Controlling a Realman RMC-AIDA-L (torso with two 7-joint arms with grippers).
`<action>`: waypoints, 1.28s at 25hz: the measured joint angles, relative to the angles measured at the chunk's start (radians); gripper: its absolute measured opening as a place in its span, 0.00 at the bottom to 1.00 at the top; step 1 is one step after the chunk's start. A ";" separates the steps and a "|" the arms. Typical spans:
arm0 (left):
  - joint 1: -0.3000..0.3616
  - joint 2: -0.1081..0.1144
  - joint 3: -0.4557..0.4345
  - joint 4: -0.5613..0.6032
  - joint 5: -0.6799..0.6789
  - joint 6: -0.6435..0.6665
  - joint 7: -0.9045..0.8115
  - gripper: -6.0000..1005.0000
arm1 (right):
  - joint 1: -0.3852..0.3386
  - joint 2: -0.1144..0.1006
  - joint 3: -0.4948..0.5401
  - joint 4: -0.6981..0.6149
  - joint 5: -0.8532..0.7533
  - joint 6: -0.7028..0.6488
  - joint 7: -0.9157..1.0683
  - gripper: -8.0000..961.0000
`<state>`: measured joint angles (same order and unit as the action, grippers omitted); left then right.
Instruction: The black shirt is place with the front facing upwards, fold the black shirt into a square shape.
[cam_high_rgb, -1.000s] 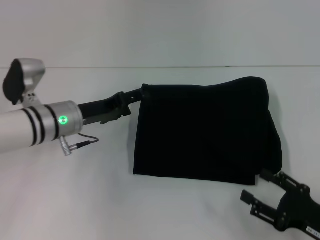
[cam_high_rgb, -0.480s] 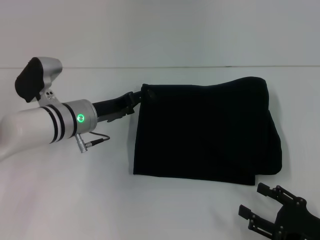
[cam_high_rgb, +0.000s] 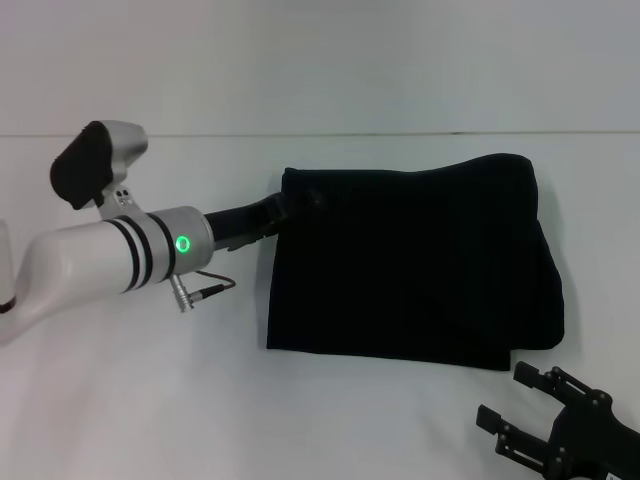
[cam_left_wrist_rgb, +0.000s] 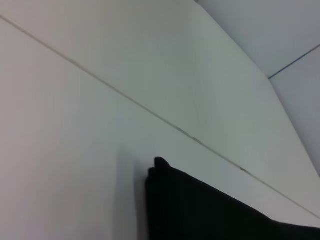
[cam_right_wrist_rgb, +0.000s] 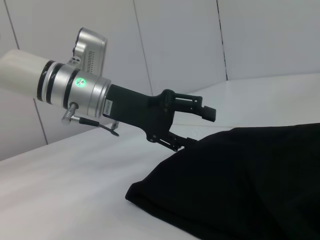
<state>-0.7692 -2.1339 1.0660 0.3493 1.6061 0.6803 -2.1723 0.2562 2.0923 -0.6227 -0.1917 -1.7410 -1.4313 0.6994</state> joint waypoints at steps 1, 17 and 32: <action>-0.002 -0.003 0.001 -0.001 0.000 -0.002 0.006 0.92 | 0.000 0.000 0.000 0.000 0.000 0.000 0.000 0.87; -0.011 -0.023 0.021 0.000 0.010 -0.026 0.070 0.78 | 0.004 0.000 0.000 -0.004 0.004 -0.009 0.007 0.87; -0.008 -0.029 0.017 0.002 0.005 -0.038 0.103 0.29 | 0.008 0.000 0.000 -0.003 0.005 -0.012 0.011 0.87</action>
<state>-0.7772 -2.1629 1.0828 0.3511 1.6112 0.6428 -2.0696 0.2641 2.0923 -0.6227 -0.1946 -1.7364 -1.4435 0.7103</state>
